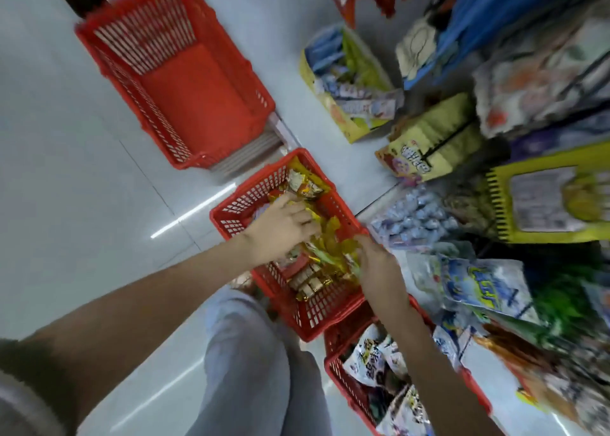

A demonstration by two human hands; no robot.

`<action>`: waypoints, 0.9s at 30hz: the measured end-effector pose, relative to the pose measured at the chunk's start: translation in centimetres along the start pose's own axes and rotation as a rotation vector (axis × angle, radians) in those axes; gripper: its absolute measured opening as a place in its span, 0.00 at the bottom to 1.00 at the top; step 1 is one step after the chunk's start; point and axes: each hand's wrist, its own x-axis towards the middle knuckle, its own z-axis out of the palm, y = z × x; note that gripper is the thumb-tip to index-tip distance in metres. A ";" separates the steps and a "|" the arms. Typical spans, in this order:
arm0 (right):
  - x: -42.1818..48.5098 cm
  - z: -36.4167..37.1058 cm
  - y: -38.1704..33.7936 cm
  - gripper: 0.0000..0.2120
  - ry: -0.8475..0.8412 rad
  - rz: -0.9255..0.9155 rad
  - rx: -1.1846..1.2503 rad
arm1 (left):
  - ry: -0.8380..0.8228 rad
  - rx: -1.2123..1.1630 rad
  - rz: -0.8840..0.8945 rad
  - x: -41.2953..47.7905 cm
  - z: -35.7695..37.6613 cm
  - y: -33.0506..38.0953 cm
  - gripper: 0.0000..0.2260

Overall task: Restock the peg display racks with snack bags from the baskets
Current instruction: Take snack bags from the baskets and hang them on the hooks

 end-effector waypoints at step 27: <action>-19.2 -35.5 -51.1 0.06 0.416 -0.552 0.438 | 0.636 -0.866 -0.303 -6.1 -63.7 -10.7 0.11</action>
